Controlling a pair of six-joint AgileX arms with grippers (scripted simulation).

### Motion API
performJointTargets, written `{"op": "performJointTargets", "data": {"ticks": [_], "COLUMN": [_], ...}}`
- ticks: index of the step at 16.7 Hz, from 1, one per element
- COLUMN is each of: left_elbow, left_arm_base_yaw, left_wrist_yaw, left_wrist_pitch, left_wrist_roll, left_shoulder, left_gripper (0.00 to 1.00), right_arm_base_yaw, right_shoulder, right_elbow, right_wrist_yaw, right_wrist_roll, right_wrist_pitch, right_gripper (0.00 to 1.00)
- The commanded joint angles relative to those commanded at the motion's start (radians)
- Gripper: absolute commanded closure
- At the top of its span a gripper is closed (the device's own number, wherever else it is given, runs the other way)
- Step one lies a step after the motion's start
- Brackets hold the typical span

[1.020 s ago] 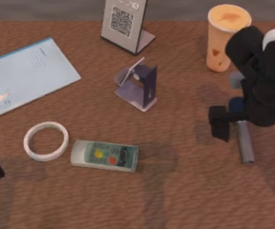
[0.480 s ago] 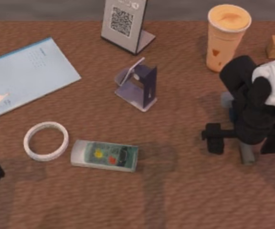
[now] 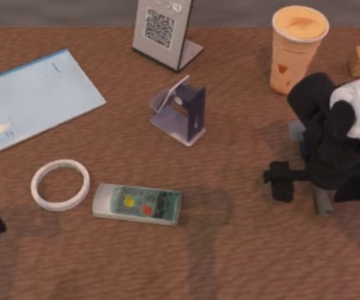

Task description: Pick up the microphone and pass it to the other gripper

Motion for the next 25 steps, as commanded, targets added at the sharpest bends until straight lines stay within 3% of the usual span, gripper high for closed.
{"op": "performJointTargets", "data": {"ticks": [8,16,17,21,25], "left_elbow": [0.000,0.000,0.000,0.000,0.000], "left_arm_base_yaw": [0.000,0.000,0.000,0.000,0.000], "left_wrist_yaw": [0.000,0.000,0.000,0.000,0.000], "left_wrist_pitch": [0.000,0.000,0.000,0.000,0.000], "left_wrist_roll": [0.000,0.000,0.000,0.000,0.000], "left_shoulder": [0.000,0.000,0.000,0.000,0.000], "left_gripper": [0.00,0.00,0.00,0.00,0.00], "right_arm_base_yaw": [0.000,0.000,0.013,0.016,0.018], "right_shoulder": [0.000,0.000,-0.044,-0.054,-0.092], "right_elbow": [0.000,0.000,0.024,0.013,-0.029], "right_wrist_yaw": [0.000,0.000,-0.054,-0.074,-0.139], "right_wrist_roll": [0.000,0.000,0.036,0.016,-0.044], "right_wrist_pitch": [0.000,0.000,-0.012,0.050,0.268], "right_gripper": [0.98,1.00,1.00,1.00,1.00]}}
